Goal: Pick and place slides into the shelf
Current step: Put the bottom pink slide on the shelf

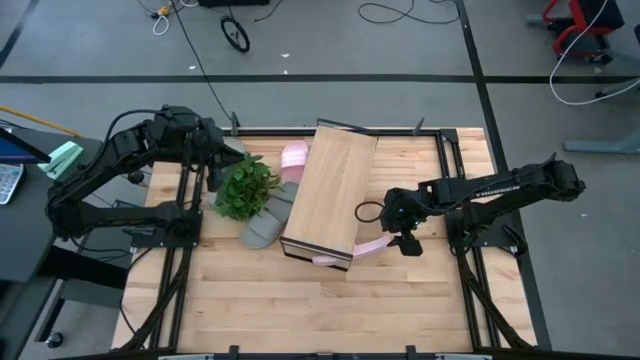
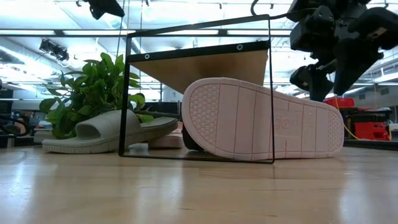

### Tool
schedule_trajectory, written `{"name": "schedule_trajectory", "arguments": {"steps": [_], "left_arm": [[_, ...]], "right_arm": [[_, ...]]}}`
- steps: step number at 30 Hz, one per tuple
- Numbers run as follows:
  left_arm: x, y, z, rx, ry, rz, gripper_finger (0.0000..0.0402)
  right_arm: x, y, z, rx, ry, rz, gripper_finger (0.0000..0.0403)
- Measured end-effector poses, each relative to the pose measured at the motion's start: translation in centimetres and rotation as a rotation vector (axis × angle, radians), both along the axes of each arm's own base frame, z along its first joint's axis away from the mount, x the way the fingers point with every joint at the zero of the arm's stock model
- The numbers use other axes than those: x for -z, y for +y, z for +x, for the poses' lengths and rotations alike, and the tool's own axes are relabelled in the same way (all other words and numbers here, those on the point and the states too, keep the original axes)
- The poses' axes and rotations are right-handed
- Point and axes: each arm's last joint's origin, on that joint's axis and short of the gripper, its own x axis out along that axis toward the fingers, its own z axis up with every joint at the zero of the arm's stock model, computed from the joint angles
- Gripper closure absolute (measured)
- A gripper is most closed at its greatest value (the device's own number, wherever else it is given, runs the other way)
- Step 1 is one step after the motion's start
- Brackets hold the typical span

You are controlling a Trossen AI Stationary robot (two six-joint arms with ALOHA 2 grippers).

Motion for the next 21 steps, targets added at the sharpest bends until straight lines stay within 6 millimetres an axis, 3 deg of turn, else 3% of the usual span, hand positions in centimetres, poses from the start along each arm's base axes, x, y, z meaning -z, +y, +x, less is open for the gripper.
{"name": "schedule_trajectory", "arguments": {"steps": [14, 17, 21], "left_arm": [[0.1, 0.1, -0.1, -0.008, 0.009, -0.011, 0.0347], [0.1, 0.1, -0.1, -0.008, 0.009, -0.012, 0.0351], [0.1, 0.1, -0.1, -0.008, 0.009, -0.011, 0.0353]], "right_arm": [[3.3, 1.1, -0.9, -0.022, -0.046, -0.061, 0.0169], [4.1, 1.0, -1.2, -0.002, -0.041, -0.059, 0.0198], [4.7, 0.9, -1.7, 0.073, -0.003, -0.041, 0.0288]]}}
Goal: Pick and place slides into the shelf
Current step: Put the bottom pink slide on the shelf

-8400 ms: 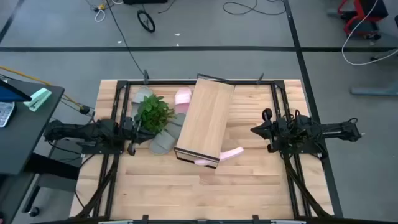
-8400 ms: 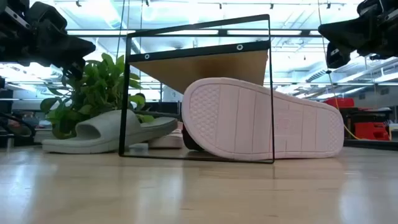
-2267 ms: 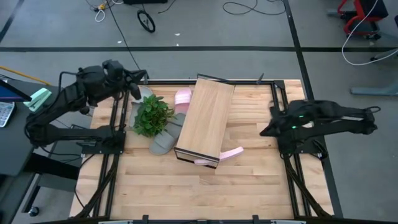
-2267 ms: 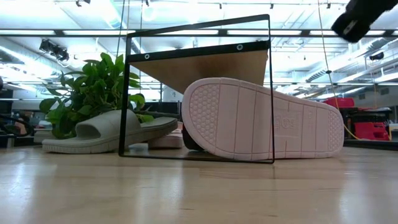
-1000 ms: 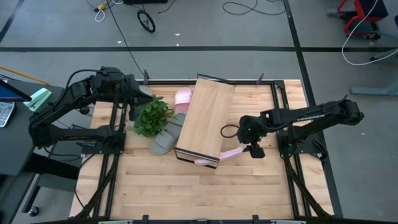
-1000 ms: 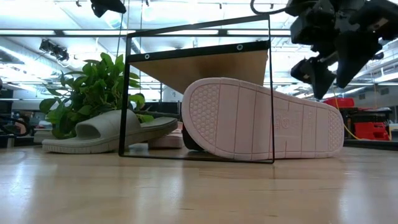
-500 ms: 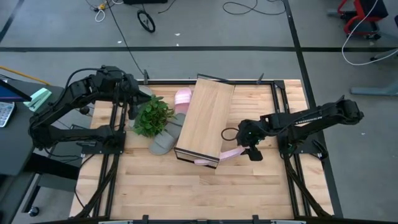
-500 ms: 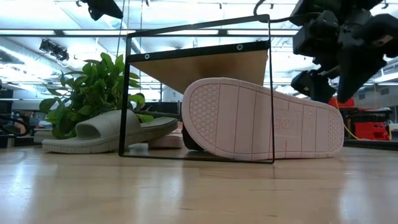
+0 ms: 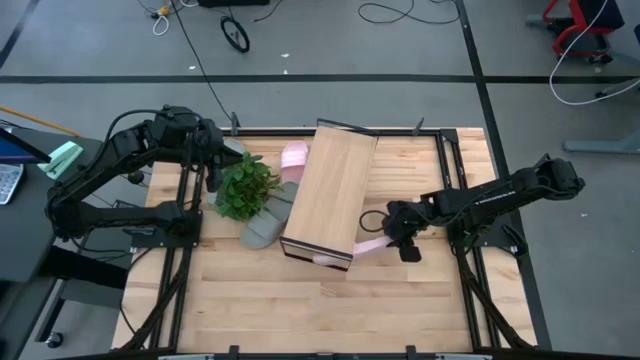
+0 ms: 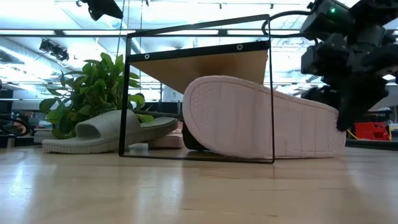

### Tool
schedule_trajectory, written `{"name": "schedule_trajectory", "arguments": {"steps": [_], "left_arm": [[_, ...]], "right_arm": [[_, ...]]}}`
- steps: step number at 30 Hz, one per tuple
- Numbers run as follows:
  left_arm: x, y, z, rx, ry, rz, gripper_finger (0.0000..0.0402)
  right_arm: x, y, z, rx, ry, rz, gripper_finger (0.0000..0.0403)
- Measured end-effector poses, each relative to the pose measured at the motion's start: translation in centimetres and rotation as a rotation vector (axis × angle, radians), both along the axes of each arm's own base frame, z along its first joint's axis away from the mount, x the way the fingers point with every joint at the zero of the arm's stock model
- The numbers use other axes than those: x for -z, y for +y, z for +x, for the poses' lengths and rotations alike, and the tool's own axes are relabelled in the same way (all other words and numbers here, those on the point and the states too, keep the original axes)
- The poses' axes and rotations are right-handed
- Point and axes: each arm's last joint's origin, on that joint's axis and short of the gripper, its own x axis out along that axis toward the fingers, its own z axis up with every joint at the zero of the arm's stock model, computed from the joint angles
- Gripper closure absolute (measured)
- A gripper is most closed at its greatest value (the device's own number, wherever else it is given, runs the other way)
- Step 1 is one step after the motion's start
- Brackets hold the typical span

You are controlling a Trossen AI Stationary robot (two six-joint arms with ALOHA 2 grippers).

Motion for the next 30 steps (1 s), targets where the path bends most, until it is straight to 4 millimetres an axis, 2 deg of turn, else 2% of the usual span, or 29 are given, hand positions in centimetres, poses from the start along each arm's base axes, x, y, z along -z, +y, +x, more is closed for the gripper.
{"name": "schedule_trajectory", "arguments": {"steps": [2, 3, 10, 12, 22, 25, 30], "left_arm": [[0.0, 0.0, 0.0, 0.0, 0.0, 0.0, 0.035], [0.0, 0.0, 0.0, 0.0, 0.0, 0.0, 0.0349], [0.0, 0.0, 0.0, -0.015, 0.004, 0.009, 0.0349], [0.0, 0.1, 0.0, -0.016, 0.004, 0.009, 0.0352], [0.0, 0.1, 0.0, -0.024, 0.007, 0.013, 0.0362], [0.0, 0.1, 0.0, -0.025, 0.008, 0.014, 0.0359], [0.0, 0.1, 0.0, -0.031, 0.009, 0.019, 0.0362]], "right_arm": [[0.0, -0.1, 0.0, 0.023, 0.01, 0.021, 0.0339], [0.0, -0.1, 0.0, 0.031, 0.013, 0.026, 0.0344], [-0.6, 0.0, -0.4, 0.067, 0.085, 0.031, 0.0344], [-1.1, 0.1, -0.8, 0.054, 0.124, 0.024, 0.0344], [-4.1, 0.6, -2.3, 0.066, 0.107, 0.059, 0.0345], [-4.7, 0.5, -3.2, 0.106, 0.215, 0.055, 0.0345], [-5.8, 0.4, -5.7, 0.095, 0.411, 0.014, 0.0345]]}}
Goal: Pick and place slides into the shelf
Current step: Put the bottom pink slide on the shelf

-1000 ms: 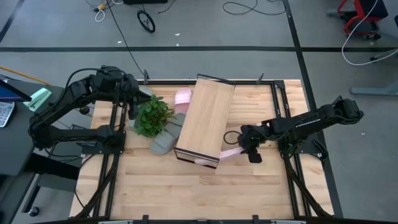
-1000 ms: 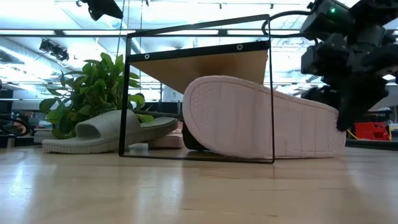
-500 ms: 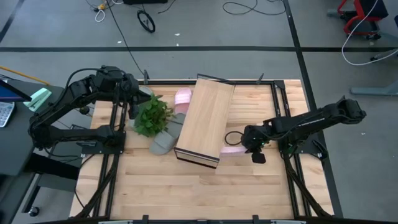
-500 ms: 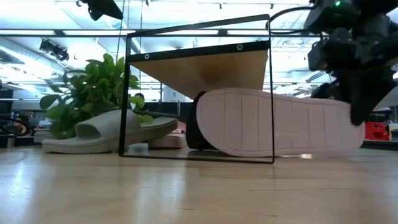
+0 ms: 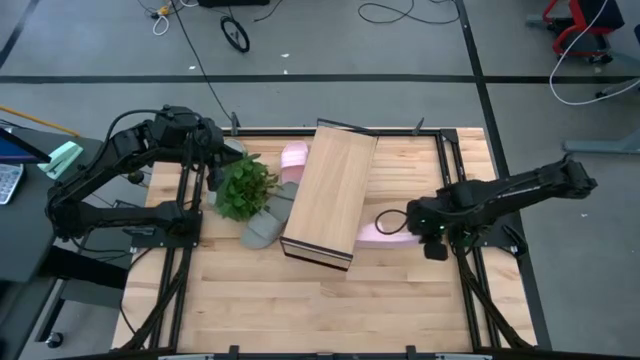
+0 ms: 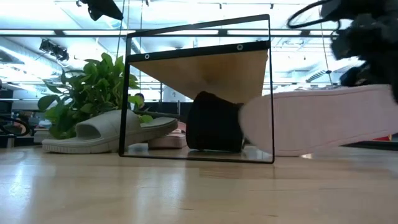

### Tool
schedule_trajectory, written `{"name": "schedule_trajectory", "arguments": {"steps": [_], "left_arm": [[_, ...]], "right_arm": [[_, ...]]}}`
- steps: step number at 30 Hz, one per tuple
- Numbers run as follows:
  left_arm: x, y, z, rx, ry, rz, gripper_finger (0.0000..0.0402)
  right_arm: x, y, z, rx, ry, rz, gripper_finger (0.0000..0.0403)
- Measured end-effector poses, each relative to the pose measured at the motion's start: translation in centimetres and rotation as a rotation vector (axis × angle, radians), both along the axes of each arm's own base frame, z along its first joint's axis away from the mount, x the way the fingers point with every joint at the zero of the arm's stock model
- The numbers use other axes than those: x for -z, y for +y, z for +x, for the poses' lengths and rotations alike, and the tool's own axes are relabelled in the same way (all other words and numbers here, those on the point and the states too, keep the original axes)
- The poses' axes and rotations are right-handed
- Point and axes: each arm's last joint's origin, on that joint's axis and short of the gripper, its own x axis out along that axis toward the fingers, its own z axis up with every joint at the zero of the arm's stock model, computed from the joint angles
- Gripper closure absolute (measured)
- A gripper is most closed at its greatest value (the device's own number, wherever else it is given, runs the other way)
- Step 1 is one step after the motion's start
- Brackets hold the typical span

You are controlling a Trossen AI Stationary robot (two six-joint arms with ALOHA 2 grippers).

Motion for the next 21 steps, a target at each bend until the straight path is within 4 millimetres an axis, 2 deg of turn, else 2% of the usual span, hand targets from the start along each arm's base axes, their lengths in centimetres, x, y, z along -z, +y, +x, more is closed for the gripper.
{"name": "schedule_trajectory", "arguments": {"steps": [5, 14, 18, 21], "left_arm": [[0.0, 0.0, 0.0, 0.001, 0.0, 0.0, 0.0371], [-0.3, -0.1, 0.7, 0.155, -0.064, -0.012, 0.0385], [-0.6, 0.2, 1.4, 0.184, -0.114, -0.003, 0.0381], [-0.7, 0.4, 1.9, 0.192, -0.129, 0.002, 0.0377]], "right_arm": [[-2.7, -0.2, -1.7, 0.101, 0.048, 0.02, 0.0345], [-10.0, -0.8, -4.2, 0.217, 0.012, -0.063, 0.0346], [-12.7, -0.9, -4.2, 0.262, -0.111, -0.046, 0.0346], [-13.4, -0.9, -4.2, 0.292, -0.113, -0.028, 0.0346]]}}
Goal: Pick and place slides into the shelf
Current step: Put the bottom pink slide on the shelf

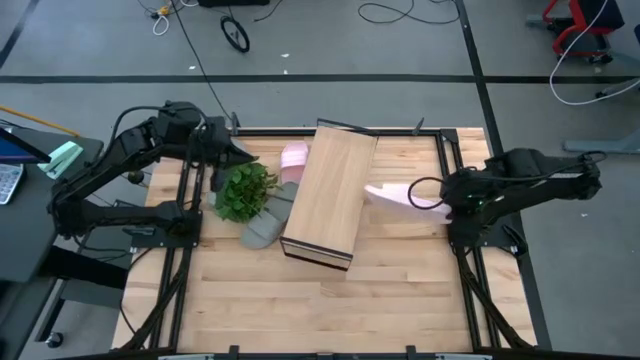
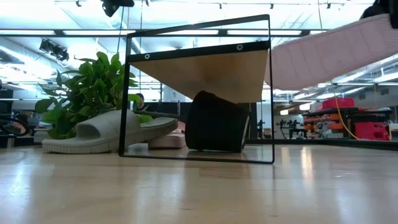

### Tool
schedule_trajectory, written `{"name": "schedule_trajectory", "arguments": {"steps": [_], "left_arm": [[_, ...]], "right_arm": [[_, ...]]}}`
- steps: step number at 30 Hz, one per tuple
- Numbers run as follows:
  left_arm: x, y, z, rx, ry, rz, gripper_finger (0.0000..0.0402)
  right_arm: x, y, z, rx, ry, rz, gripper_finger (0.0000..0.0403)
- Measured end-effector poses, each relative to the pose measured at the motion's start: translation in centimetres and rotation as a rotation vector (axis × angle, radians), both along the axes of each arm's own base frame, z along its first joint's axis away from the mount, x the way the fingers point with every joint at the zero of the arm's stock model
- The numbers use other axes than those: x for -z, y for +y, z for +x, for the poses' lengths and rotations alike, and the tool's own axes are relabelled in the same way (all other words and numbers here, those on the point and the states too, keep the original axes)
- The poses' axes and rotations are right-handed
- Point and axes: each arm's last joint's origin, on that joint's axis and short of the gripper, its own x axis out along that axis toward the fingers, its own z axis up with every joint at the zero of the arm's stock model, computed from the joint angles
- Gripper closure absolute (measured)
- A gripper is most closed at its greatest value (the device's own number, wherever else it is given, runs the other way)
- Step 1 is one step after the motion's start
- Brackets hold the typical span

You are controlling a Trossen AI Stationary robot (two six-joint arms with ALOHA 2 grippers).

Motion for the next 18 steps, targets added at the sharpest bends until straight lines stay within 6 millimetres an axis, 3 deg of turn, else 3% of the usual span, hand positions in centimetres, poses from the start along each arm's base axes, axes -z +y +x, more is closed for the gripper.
{"name": "schedule_trajectory", "arguments": {"steps": [10, 18], "left_arm": [[0.8, 0.9, 1.7, 0.005, 0.04, -0.012, 0.0385], [1.3, 1.3, 2.3, 0.001, 0.06, -0.033, 0.0383]], "right_arm": [[-0.4, 0.0, 1.8, -0.022, 0.028, -0.088, 0.0346], [-5.1, 0.2, 4.2, -0.095, -0.114, -0.161, 0.0348]]}}
